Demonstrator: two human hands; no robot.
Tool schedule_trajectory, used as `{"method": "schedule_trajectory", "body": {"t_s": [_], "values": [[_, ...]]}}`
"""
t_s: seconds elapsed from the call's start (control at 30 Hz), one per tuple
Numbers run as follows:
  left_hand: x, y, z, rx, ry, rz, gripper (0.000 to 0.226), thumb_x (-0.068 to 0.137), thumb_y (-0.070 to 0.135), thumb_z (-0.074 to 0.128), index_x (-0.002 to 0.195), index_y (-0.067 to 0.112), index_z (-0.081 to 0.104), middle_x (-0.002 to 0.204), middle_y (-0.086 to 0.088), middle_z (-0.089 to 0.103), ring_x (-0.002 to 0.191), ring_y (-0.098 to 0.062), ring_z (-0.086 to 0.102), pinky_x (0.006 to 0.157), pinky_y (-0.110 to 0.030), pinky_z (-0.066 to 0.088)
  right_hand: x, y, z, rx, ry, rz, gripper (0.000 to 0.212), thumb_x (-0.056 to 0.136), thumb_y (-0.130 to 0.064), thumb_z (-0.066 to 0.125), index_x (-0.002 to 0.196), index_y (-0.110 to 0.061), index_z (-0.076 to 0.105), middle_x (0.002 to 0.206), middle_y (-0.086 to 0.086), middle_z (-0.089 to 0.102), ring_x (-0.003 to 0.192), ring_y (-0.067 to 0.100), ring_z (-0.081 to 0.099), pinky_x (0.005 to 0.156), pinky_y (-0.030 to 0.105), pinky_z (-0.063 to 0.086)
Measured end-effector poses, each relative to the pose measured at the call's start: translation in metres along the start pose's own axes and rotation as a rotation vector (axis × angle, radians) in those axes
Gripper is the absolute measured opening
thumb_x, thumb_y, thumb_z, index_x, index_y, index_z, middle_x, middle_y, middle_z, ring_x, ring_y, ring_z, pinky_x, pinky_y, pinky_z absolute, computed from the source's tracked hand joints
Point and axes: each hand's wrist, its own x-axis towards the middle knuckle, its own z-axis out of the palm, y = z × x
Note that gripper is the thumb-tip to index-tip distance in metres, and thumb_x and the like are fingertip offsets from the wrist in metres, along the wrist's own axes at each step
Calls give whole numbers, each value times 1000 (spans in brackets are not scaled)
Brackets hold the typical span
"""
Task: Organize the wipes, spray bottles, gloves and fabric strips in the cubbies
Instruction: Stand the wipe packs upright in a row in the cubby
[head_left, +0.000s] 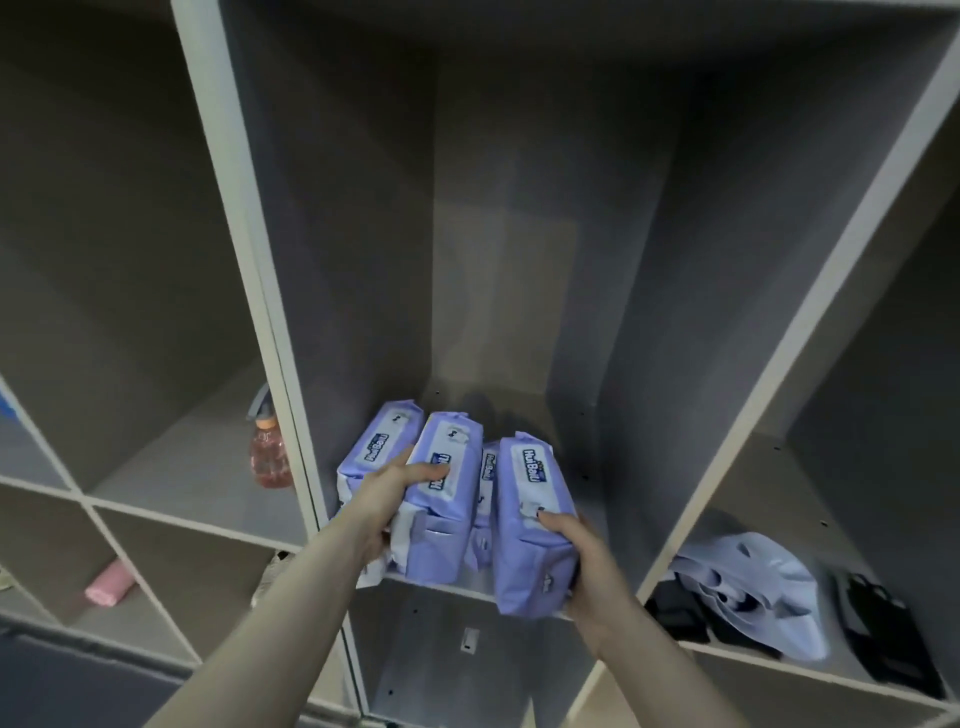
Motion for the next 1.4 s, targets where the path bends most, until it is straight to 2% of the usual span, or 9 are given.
{"method": "schedule_trajectory", "body": {"t_s": [0.2, 0.33, 0.4, 0.57, 0.73, 0.83, 0.9, 1.03, 1.4], "values": [[72, 29, 5, 66, -13, 38, 46, 73, 9, 73, 118, 13, 64, 107, -11, 72, 98, -30, 67, 91, -45, 52, 88, -15, 26, -15, 59, -55, 69, 54, -38, 78, 119, -24, 62, 107, 11, 72, 95, 31, 70, 81, 43, 57], [103, 29, 4, 69, 18, 15, 29, 82, 5, 66, 110, 12, 65, 96, -13, 70, 72, -23, 69, 65, -31, 57, 125, -9, 33, 4, 65, -16, 57, 74, -29, 74, 127, -26, 52, 104, 9, 73, 93, 28, 69, 78, 39, 55], [113, 24, 1, 144, 54, 3, 35, 84, 10, 67, 118, 7, 60, 103, -15, 69, 81, -26, 67, 73, -34, 55, 135, -3, 31, -9, 51, 32, 52, 81, -24, 70, 128, -22, 51, 106, 10, 72, 95, 29, 68, 83, 42, 55], [113, 13, 0, 670, 175, 14, 27, 90, 22, 63, 100, 0, 52, 63, -5, 45, 51, -19, 41, 45, -21, 34, 147, 6, 20, -100, 7, 78, 46, 89, -11, 63, 132, -9, 48, 118, 16, 67, 103, 34, 65, 94, 48, 51], [98, 12, -3, 1091, 279, 198, 34, 88, 13, 56, 63, 12, 33, 63, -10, 46, 70, -30, 46, 58, -30, 30, 144, -1, 24, -175, -26, 93, 33, 92, -17, 59, 124, -22, 50, 113, 7, 68, 89, 22, 65, 70, 31, 50], [81, 15, -10, 1415, 350, 473, 16, 85, 27, 54, 86, 13, 61, 96, -10, 64, 100, -31, 56, 71, -34, 39, 144, -1, 22, -240, -32, 93, 29, 92, -18, 60, 119, -21, 51, 98, 1, 68, 84, 19, 63, 68, 30, 48], [80, 12, -24, 1621, 209, 425, 44, 85, 53, 52, 123, 31, 59, 133, 1, 55, 133, -25, 38, 102, -46, 32, 142, 2, 21, -281, -25, 94, 31, 91, -18, 61, 120, -20, 50, 98, 0, 67, 85, 19, 62, 74, 32, 49], [82, 7, -41, 1573, -32, 149, 75, 77, 78, 34, 144, 48, 23, 159, 14, 15, 148, -16, 2, 115, -59, 8, 135, 6, 19, -319, -21, 81, 31, 90, -18, 62, 117, -24, 49, 102, 3, 67, 85, 21, 65, 72, 33, 53], [89, -15, -37, 1524, 205, 310, 48, 95, 57, 32, 142, 46, 32, 154, 17, 26, 147, -13, 12, 115, -54, 15, 118, 4, 27, -433, 3, 21, 44, 85, -28, 68, 124, -28, 49, 117, 3, 65, 107, 26, 64, 96, 47, 50]]}}
